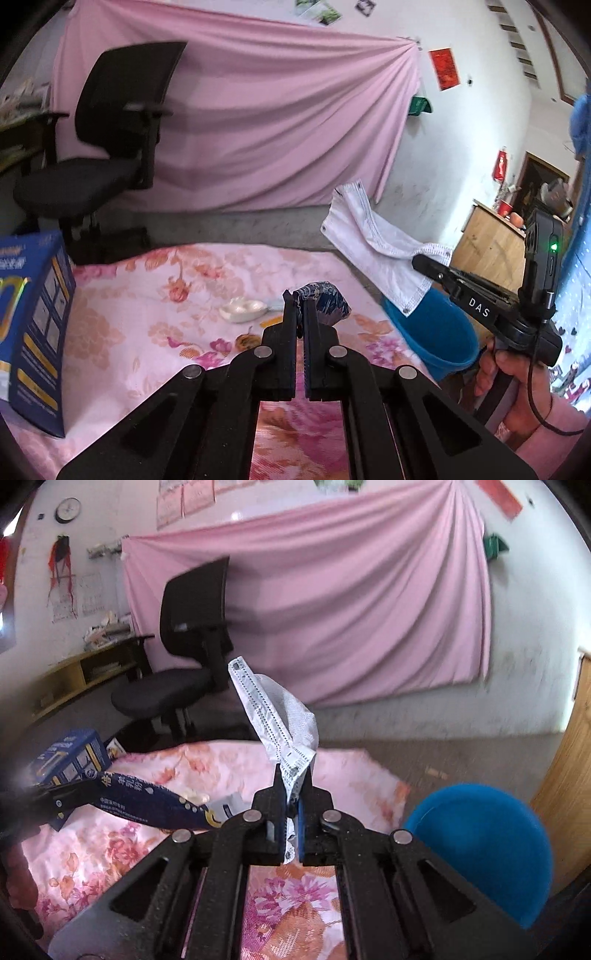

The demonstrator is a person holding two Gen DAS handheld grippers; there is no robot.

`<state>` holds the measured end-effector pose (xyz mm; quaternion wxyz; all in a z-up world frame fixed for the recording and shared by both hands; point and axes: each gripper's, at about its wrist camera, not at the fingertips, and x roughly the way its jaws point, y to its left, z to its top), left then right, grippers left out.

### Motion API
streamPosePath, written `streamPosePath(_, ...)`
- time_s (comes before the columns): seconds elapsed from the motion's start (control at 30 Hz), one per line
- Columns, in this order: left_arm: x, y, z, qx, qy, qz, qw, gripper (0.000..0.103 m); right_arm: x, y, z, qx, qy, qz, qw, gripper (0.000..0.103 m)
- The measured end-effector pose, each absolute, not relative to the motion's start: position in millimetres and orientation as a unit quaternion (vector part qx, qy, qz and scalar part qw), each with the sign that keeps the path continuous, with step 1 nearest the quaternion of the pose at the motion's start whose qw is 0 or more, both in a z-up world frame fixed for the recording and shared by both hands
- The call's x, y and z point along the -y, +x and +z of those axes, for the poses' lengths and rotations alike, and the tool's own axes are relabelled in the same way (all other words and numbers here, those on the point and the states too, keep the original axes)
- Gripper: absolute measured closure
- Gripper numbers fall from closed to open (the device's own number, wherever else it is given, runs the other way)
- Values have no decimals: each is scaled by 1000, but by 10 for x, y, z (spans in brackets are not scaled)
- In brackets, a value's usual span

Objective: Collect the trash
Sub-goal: 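Lift and carry the wrapper and mask in both grippers over the bucket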

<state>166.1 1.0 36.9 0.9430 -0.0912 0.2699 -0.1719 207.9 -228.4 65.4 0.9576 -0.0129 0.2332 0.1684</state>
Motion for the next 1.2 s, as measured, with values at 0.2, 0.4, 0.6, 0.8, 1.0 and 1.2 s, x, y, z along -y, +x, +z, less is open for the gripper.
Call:
streamPosePath(0.2, 50, 1576, 599, -230, -100, -177, 952, 102, 2401, 1766, 970, -148, -9, 154, 977, 70)
streamPosePath(0.4, 203, 1576, 931, -166, -99, -178, 965, 102, 2583, 1489, 1303, -66, 5, 140, 988, 70)
streamPosePath(0.6, 533, 1565, 1273, -102, -89, -190, 973, 102, 2822, 1226, 1545, 4, 10, 107, 994, 70)
streamPosePath(0.8, 976, 1528, 1464, -46, -74, -214, 973, 102, 3065, 1101, 1640, 42, -2, 56, 998, 70)
streamPosePath(1.0, 1567, 1474, 1479, -23, -51, -228, 972, 102, 3348, 1025, 1571, 50, -11, 2, 999, 70)
streamPosePath(1.2, 2111, 1499, 1388, -24, -21, -252, 967, 102, 3675, 1051, 1373, 17, 9, -30, 999, 70)
